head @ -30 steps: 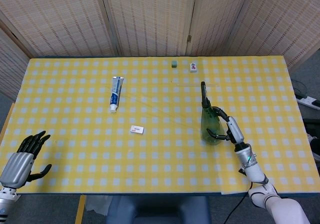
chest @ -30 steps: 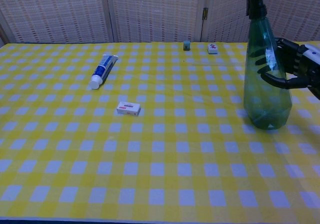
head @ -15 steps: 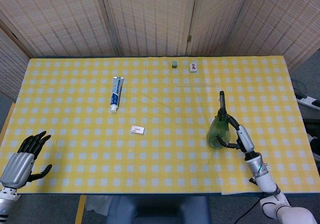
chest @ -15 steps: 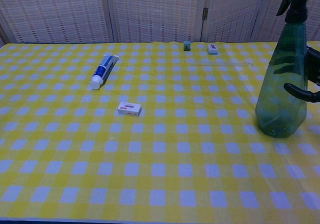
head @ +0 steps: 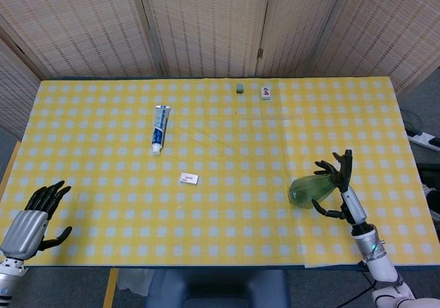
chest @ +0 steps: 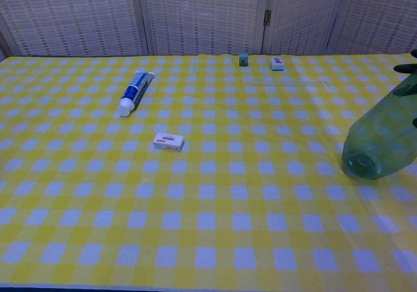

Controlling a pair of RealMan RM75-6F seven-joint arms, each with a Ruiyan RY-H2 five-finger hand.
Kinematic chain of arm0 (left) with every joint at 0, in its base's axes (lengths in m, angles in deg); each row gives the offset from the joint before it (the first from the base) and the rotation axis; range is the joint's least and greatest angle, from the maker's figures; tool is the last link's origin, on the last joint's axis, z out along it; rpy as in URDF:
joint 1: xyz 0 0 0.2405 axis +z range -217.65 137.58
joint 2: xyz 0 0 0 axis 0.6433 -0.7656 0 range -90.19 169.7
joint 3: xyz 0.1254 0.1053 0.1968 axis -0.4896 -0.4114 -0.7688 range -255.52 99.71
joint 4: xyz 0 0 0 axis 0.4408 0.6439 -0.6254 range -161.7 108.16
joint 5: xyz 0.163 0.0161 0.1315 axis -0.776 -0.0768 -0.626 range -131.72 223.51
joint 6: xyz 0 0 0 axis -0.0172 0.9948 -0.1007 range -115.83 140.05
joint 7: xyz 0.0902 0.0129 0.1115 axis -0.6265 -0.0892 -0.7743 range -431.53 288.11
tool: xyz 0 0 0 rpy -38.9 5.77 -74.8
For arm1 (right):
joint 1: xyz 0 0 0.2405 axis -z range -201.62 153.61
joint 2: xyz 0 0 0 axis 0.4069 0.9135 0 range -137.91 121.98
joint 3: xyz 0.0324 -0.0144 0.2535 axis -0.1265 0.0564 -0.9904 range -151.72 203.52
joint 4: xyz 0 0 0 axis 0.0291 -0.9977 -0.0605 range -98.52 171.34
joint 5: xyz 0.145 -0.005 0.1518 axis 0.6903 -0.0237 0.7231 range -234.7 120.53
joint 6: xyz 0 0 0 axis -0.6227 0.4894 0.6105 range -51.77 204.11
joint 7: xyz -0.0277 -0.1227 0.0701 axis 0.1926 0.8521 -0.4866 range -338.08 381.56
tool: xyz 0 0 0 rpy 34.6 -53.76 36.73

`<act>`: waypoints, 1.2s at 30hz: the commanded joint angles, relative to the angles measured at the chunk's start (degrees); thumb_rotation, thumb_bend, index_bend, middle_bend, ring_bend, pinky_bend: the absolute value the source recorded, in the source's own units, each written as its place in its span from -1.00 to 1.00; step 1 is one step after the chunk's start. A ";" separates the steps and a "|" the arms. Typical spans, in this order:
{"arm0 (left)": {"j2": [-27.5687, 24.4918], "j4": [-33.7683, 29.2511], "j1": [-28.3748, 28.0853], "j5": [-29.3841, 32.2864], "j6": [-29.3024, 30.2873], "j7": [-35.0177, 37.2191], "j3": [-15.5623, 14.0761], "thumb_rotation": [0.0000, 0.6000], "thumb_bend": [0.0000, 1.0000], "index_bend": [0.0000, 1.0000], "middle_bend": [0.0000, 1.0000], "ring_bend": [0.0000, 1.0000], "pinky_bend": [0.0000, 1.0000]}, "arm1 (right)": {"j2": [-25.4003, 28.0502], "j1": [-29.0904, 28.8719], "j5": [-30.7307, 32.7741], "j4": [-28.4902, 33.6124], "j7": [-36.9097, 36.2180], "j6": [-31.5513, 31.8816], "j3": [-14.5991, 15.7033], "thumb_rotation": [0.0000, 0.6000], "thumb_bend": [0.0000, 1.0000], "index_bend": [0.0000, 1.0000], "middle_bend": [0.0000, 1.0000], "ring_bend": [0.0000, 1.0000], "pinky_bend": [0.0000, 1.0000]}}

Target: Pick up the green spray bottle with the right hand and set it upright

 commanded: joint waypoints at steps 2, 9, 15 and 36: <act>0.08 -0.08 -0.08 -0.18 -0.14 -0.32 -0.11 1.00 -0.25 -1.00 -0.96 -0.91 -1.00 | 2.54 0.99 -0.10 2.76 1.51 0.53 -0.05 1.00 -0.22 -1.00 -0.81 -0.62 -1.00; 0.18 -0.22 -0.01 -0.27 0.04 -0.72 -0.13 1.00 -0.25 -1.00 -0.96 -0.91 -1.00 | 4.51 0.23 0.06 6.42 3.41 -1.71 -0.66 1.00 -0.22 -1.00 -0.84 -0.64 -1.00; 0.17 -0.01 -0.02 -0.26 0.08 -0.51 -0.12 1.00 -0.25 -1.00 -0.96 -0.91 -1.00 | 5.39 0.95 0.29 7.55 3.56 -1.50 -1.00 1.00 -0.23 -1.00 -0.90 -0.68 -1.00; 1.96 0.93 0.20 -1.53 2.06 -4.46 0.36 1.00 -0.25 -1.00 -0.95 -0.91 -1.00 | 24.83 10.26 0.26 23.88 38.98 1.62 2.27 1.00 -0.36 -1.00 -1.00 -0.94 -1.00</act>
